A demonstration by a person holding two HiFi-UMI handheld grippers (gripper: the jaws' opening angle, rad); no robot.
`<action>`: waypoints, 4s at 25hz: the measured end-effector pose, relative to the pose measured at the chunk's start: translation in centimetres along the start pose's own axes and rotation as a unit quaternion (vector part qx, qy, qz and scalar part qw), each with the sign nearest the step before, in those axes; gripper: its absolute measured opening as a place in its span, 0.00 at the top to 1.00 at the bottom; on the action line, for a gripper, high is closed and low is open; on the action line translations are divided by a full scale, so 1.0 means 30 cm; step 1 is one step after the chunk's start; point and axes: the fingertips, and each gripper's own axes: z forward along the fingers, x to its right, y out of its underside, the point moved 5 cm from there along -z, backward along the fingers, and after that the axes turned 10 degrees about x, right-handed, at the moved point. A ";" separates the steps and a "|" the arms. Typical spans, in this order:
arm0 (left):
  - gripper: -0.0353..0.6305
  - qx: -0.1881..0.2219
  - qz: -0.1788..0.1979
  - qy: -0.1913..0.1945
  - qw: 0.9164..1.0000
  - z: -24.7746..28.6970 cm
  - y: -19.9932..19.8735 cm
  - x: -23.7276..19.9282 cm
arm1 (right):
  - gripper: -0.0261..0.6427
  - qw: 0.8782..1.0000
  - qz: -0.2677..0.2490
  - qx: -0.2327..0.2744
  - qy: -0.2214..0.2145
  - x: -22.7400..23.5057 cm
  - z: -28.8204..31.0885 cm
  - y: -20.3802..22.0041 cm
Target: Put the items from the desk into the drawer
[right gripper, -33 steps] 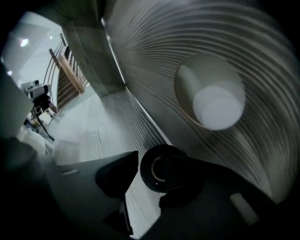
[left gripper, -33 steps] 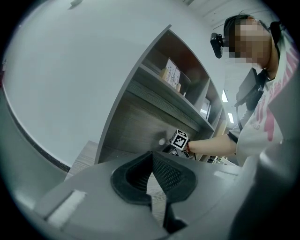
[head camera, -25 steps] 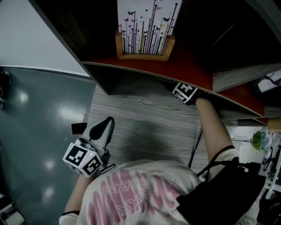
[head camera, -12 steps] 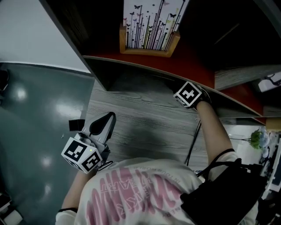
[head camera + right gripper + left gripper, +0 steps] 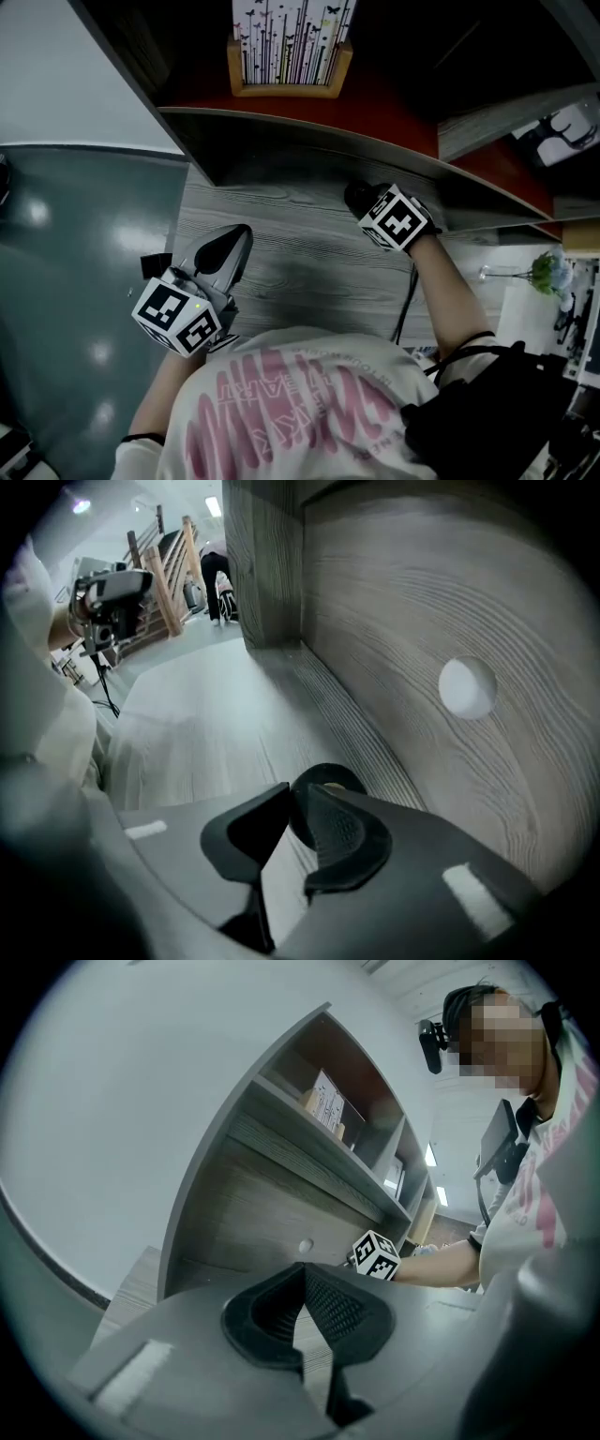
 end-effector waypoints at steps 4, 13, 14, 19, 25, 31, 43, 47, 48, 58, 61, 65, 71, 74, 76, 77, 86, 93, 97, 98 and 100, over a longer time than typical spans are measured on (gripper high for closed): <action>0.92 -0.004 -0.002 0.015 1.000 0.031 0.021 0.029 | 0.89 0.999 0.016 0.028 -0.004 -0.043 -0.036 0.001; 0.92 -0.014 -0.001 0.045 0.999 0.064 0.046 0.074 | 0.87 0.999 0.000 -0.023 -0.028 -0.085 -0.002 0.075; 0.92 -0.014 -0.001 0.043 0.999 0.061 0.044 0.072 | 0.87 0.999 0.003 -0.024 -0.029 -0.084 -0.001 0.075; 0.92 -0.006 0.001 0.040 0.999 0.053 0.033 0.063 | 0.86 0.999 0.010 -0.037 -0.037 -0.080 0.003 0.070; 0.92 -0.007 0.002 0.038 0.999 0.043 0.014 0.066 | 0.79 0.997 0.026 -0.052 -0.054 -0.089 0.007 0.059; 0.92 0.001 0.005 0.032 0.999 0.031 -0.006 0.048 | 0.74 0.996 -0.039 -0.076 -0.019 -0.101 0.002 0.069; 0.92 -0.001 0.000 0.031 1.000 0.042 -0.001 0.055 | 0.79 0.994 -0.026 -0.105 0.003 -0.062 0.037 0.115; 0.92 0.001 0.002 0.032 0.999 0.046 -0.004 0.060 | 0.80 0.995 0.000 -0.096 -0.004 -0.068 0.017 0.123; 0.92 -0.001 0.003 0.032 0.999 0.047 -0.007 0.061 | 0.80 0.996 0.003 -0.084 -0.002 -0.068 0.010 0.118; 0.92 -0.016 0.010 0.075 0.997 0.116 0.015 0.162 | 0.80 0.998 0.035 0.046 0.025 -0.162 -0.176 0.073; 0.92 -0.025 0.012 0.101 0.995 0.142 0.047 0.250 | 0.80 0.995 0.050 0.076 0.035 -0.205 -0.264 0.106; 0.92 -0.039 0.022 0.144 0.989 0.181 0.083 0.384 | 0.80 0.991 0.073 0.097 0.057 -0.268 -0.363 0.211; 0.92 -0.060 0.027 0.210 0.975 0.203 0.173 0.652 | 0.80 0.982 0.131 0.097 0.093 -0.382 -0.534 0.455; 0.92 -0.066 0.022 0.239 0.969 0.184 0.238 0.774 | 0.80 0.977 0.155 0.098 0.112 -0.449 -0.623 0.573; 0.92 -0.070 0.022 0.256 0.964 0.169 0.275 0.856 | 0.80 0.973 0.170 0.096 0.125 -0.498 -0.684 0.650; 0.92 -0.073 0.023 0.264 0.961 0.162 0.293 0.898 | 0.80 0.970 0.178 0.096 0.132 -0.524 -0.716 0.687; 0.92 -0.103 0.023 0.326 0.939 0.051 0.492 1.278 | 0.80 0.944 0.243 0.096 0.200 -0.810 -0.962 1.047; 0.92 -0.135 0.025 0.366 0.921 -0.031 0.652 1.503 | 0.80 0.920 0.295 0.100 0.236 -1.008 -1.083 1.286; 0.92 -0.154 0.031 0.381 0.911 -0.048 0.714 1.592 | 0.80 0.913 0.316 0.100 0.240 -1.059 -1.101 1.381; 0.92 -0.161 0.034 0.384 0.908 -0.049 0.728 1.604 | 0.80 0.910 0.323 0.101 0.239 -1.066 -1.096 1.401; 0.92 -0.178 0.042 0.389 0.903 -0.050 0.752 1.613 | 0.80 0.903 0.342 0.106 0.236 -1.075 -1.073 1.434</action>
